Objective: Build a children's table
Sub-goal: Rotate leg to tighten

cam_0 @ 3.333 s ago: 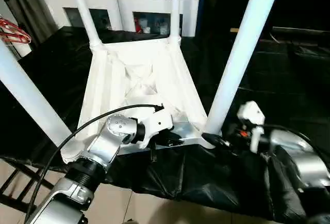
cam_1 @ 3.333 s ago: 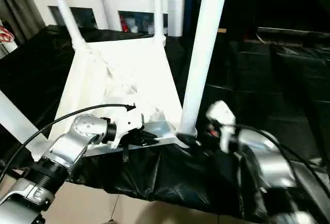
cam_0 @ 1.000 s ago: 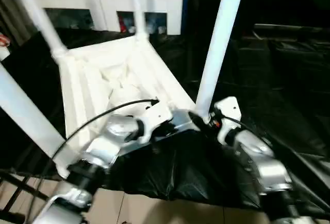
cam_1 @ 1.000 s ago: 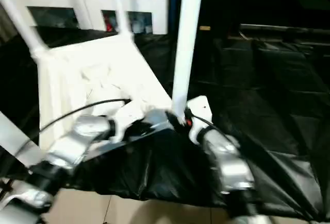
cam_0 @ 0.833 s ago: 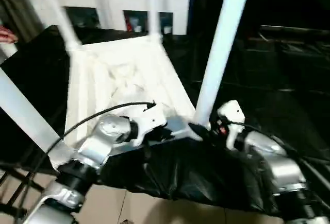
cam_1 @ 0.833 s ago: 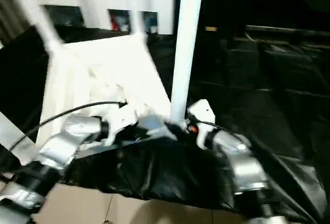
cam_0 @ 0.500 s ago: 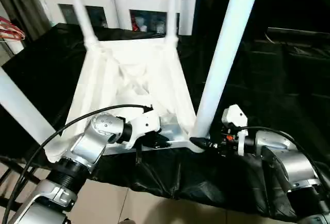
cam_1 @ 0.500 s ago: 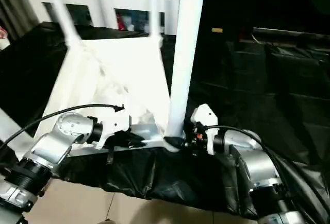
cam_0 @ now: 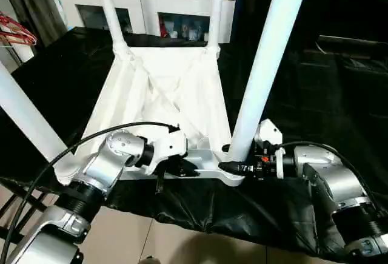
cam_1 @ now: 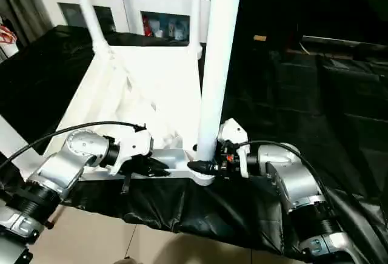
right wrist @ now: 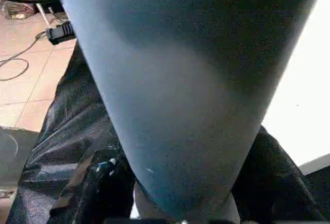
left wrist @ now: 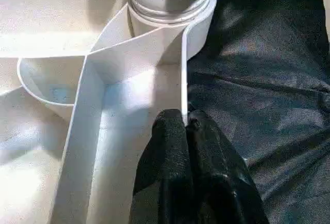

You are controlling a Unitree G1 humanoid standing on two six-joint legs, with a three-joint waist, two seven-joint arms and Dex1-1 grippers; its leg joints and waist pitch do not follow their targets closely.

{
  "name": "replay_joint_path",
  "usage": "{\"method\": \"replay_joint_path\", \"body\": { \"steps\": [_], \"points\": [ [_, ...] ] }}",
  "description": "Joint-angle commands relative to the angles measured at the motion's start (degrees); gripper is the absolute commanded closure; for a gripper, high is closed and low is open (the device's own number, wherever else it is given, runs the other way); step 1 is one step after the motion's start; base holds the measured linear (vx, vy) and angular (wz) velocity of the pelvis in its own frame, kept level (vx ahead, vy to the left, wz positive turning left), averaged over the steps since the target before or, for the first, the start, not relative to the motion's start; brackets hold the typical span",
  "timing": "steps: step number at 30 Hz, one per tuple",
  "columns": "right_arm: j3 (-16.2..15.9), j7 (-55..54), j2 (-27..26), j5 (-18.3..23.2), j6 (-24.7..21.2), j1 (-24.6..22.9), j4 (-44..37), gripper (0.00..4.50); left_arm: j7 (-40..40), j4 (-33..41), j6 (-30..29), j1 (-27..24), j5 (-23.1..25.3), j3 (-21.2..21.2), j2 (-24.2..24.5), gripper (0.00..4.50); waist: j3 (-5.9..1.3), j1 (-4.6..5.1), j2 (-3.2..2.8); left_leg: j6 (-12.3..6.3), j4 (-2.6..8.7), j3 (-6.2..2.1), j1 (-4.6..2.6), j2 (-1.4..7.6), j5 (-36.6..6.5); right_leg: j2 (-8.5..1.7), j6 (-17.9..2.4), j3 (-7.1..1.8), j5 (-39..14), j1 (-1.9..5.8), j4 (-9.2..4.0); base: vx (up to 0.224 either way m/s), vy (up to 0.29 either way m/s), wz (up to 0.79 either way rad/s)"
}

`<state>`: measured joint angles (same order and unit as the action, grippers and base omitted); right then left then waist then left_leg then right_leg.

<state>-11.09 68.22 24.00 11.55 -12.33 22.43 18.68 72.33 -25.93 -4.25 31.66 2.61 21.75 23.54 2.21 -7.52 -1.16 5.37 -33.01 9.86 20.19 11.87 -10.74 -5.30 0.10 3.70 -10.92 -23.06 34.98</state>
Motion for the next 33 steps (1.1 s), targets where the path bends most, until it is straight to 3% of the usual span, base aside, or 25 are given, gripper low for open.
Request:
{"method": "replay_joint_path", "body": {
  "steps": [1, 11, 14, 15, 16, 21, 23, 24, 27, 30, 31, 33],
  "points": [
    [-3.68, 3.99, -0.88, 0.4, -0.95, -0.71, 0.34, 2.48, -1.6, -1.22, -0.19, 1.56, 1.03, 0.31, -0.34, 4.5, -3.28, 0.04, 0.42, -2.67, 3.52, 0.2, 0.12, 0.98, -9.88, -2.52, -13.11, -2.16, -7.44, 3.11, -3.69, 0.0, 0.0, 0.0],
    [-2.42, -2.42, -3.95, -0.23, -0.14, -3.55, 0.56, 2.5, -5.78, -2.09, -2.28, 1.94, 0.78, -0.97, -2.89, 4.5, -3.14, -0.44, 0.23, -1.72, 3.83, 0.08, -0.04, 1.09, -12.15, -2.67, -12.25, -2.22, -10.88, 3.04, -4.13, 0.0, 0.0, 0.0],
    [-0.06, -13.05, -7.9, -2.56, 0.55, -3.45, 3.59, 2.52, -9.68, -2.38, -3.98, 2.59, 1.02, -1.79, -5.13, 4.5, -2.76, -0.08, 0.28, -0.3, 4.28, -0.06, -0.31, 0.85, -15.48, -2.74, -10.09, -2.14, -18.32, 2.75, -4.99, 0.0, 0.0, 0.0],
    [0.85, -16.47, -9.31, -2.93, 0.16, -3.27, 4.47, 2.52, -10.93, -2.36, -4.63, 2.76, 1.05, -2.02, -6.09, 4.5, -2.76, -0.08, 0.28, -0.3, 4.28, -0.06, -0.31, 0.85, -15.48, -2.74, -10.09, -2.14, -18.32, 2.75, -4.99, 0.0, 0.0, 0.0],
    [1.5, -18.74, -10.31, -3.2, -0.17, -3.16, 5.02, 2.54, -11.71, -2.33, -5.07, 2.84, 1.09, -2.21, -6.74, 4.5, -2.6, 0.24, 0.31, 0.52, 4.57, -0.28, -0.26, 0.79, -16.72, -2.87, -8.39, -2.06, -23.07, 2.66, -5.4, 0.0, 0.0, 0.0],
    [5.89, -33.48, -17.8, -3.4, -2.74, -2.01, 7.75, 2.54, -16.05, -1.19, -7.39, 2.6, 1.88, -1.62, -11.18, 4.5, -2.49, 1.74, 0.26, 0.82, 4.76, -0.68, -0.15, 0.53, -19.07, -2.84, -5.7, -1.81, -28.46, 2.34, -6.25, 0.0, 0.0, 0.0],
    [7.36, -40.87, -21.54, -4.14, -3.19, -1.05, 9.32, 2.54, -18.21, -0.65, -8.9, 2.38, 2.18, -1.23, -13.34, 4.5, -2.42, 2.29, 0.11, 0.99, 4.83, -0.66, -0.21, 0.51, -19.56, -2.71, -5.75, -1.85, -28.37, 2.02, -6.37, 0.0, 0.0, 0.0],
    [7.98, -45.57, -23.87, -4.88, -3.51, -0.39, 10.34, 2.54, -20.05, -0.73, -9.83, 2.47, 2.44, -1.2, -14.85, 4.5, -2.4, 2.66, 0.1, 1.29, 4.94, -0.84, 0.13, 0.43, -19.5, -2.7, -5.59, -1.69, -28.46, 2.31, -6.23, 0.0, 0.0, 0.0],
    [7.9, -48.88, -26.67, -5.58, -3.48, 0.54, 11.61, 2.54, -22.53, -1.31, -10.55, 3.1, 2.89, -1.21, -17.15, 4.5, -2.44, 2.95, 0.11, 1.07, 4.85, -0.82, -0.13, 0.33, -20.52, -2.62, -5.18, -1.7, -28.89, 2.0, -6.55, 0.0, 0.0, 0.0],
    [6.9, -48.7, -27.6, -6.48, -2.31, 0.6, 11.41, 2.54, -23.24, -1.55, -10.38, 3.61, 3.39, -0.85, -18.09, 4.5, -2.49, 3.03, -0.01, 0.82, 4.94, -0.76, -0.02, 0.47, -20.32, -2.46, -5.93, -1.87, -25.32, 2.0, -6.33, 0.0, 0.0, 0.0],
    [7.38, -48.15, -28.36, -5.89, -1.54, 0.31, 10.81, 2.19, -22.95, -1.24, -9.98, 3.59, 3.79, -0.51, -18.01, 4.5, -2.55, 2.87, -0.35, 0.81, 4.94, -0.74, -0.06, 0.51, -20.1, -2.48, -6.43, -1.96, -23.46, 2.02, -6.14, 0.0, 0.0, 0.0],
    [7.65, -46.31, -27.95, -5.17, -1.16, -0.13, 9.75, 1.98, -21.88, -0.74, -9.37, 3.39, 4.09, -0.16, -17.11, 4.5, -2.6, 2.91, -0.17, 0.61, 4.97, -0.69, 0.08, 0.51, -19.91, -2.42, -7.06, -2.0, -21.47, 2.25, -5.96, 0.0, 0.0, 0.0]
  ]
}}
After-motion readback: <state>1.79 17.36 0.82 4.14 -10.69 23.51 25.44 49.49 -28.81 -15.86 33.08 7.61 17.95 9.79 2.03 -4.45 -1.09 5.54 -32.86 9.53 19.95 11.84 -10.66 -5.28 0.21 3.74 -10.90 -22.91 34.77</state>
